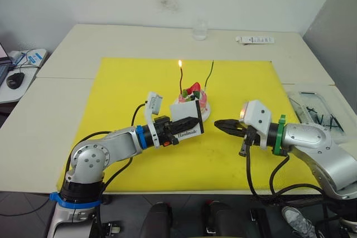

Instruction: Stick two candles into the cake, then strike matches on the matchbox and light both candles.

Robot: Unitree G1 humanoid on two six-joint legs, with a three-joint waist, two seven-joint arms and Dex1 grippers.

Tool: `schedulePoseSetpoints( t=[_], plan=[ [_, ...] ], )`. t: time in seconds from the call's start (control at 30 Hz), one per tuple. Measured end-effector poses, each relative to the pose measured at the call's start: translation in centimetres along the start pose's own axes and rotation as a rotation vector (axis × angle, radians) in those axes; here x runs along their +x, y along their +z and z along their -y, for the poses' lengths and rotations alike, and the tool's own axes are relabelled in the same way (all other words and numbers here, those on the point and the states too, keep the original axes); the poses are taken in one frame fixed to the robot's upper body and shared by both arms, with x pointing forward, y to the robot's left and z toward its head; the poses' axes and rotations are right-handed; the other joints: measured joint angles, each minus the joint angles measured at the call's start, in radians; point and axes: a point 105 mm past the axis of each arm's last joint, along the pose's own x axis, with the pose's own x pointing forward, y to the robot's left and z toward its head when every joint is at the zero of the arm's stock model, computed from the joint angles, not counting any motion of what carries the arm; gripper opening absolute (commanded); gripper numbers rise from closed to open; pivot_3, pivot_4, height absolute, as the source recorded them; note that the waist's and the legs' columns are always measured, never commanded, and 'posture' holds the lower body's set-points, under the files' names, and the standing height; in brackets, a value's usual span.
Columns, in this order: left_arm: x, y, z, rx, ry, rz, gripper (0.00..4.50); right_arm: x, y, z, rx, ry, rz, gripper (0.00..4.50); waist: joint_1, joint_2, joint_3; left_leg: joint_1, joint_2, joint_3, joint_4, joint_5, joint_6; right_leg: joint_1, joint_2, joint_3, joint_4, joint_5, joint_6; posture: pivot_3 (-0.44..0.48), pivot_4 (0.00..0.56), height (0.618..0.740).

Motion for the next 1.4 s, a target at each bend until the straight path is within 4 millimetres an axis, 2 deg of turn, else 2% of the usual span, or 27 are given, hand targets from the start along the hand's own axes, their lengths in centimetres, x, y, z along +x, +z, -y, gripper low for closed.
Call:
schedulePoseSetpoints(
  t=[0.27,1.4],
  plan=[
    [0.2,0.0,0.1,-0.003,-0.01,0.006,0.0,0.5,2.4,0.4,-0.079,0.016,0.037,0.04,-0.001,0.0,0.0,0.0,0.0,-0.001,0.001,0.0,0.0,0.0,0.0,-0.001,0.002,0.001,0.0,0.0,0.15,0.74],
    [-0.2,0.2,-0.1,-0.014,0.004,0.007,0.0,1.9,0.9,-0.1,-0.123,0.047,-0.011,0.04,-0.001,0.0,0.0,0.0,0.0,-0.001,0.002,0.0,0.0,0.0,0.0,0.0,0.004,0.001,0.0,0.0,0.15,0.74]
  ],
)
